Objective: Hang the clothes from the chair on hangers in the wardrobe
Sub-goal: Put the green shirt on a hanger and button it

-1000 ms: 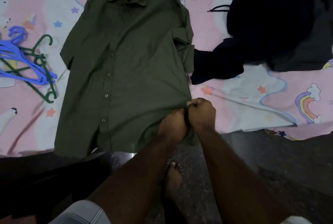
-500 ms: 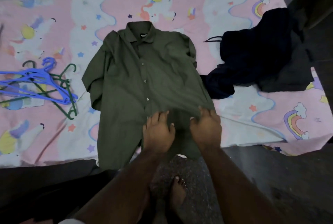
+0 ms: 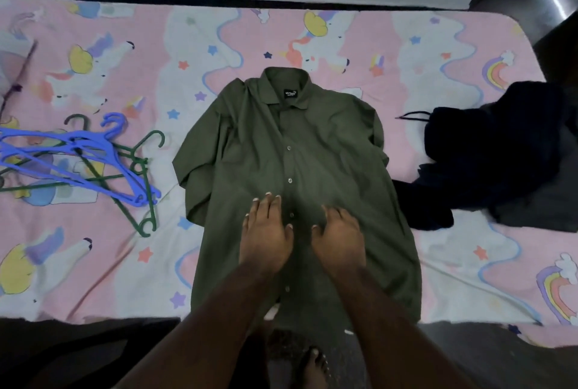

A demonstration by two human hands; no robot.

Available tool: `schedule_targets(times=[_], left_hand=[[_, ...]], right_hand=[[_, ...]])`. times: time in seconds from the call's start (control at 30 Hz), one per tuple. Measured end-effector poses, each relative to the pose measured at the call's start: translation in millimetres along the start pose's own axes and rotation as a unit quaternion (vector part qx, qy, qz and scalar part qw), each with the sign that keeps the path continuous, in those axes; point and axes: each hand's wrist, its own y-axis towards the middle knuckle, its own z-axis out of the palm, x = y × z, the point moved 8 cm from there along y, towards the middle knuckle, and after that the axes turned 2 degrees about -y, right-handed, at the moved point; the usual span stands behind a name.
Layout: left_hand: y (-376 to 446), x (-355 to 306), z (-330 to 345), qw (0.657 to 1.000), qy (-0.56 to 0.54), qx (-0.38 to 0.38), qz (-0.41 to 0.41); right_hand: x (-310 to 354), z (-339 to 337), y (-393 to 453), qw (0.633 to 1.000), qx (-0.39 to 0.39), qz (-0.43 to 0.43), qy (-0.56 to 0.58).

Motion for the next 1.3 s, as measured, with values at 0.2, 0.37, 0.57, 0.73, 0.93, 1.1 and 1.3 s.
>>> schedule_targets(times=[0.2,0.37,0.57,0.73,0.93,1.1,1.3], left_hand=[[78.1,57.8,-39.8,0.998,-0.032,-0.032,-0.041],[126.6,123.5,-82.7,0.98,-0.067,-0.114,-0.147],[155.4,180.9,-71.0,0.954,-0.135,-0.052,-0.262],[165.0,192.5,-75.2,0.943,-0.137,-0.073,-0.294],[141.3,221.9,-71.3,0.906,-0.146,-0.036,-0.395],[133.8,208.4,-157.1,0.872,-0.226,-0.309,-0.305],[122.5,215.1,-213.0,0.858,-0.182,-0.383,-0.291]], right_hand=[[56.6,25.9,65.4,1.0,0.023,0.007,-0.004],[99.9,43.0,113.7,0.999,0.036,0.001,0.024],[120.0,65.4,140.1,0.998,0.06,-0.006,0.016],[136.7,84.2,142.9,0.996,0.079,-0.024,0.021],[178.9,100.8,133.9,0.991,0.09,-0.069,0.076],[204.9,97.5,124.2,0.983,0.12,-0.11,0.081],[224.1,83.5,121.3,0.979,0.12,-0.145,0.084]])
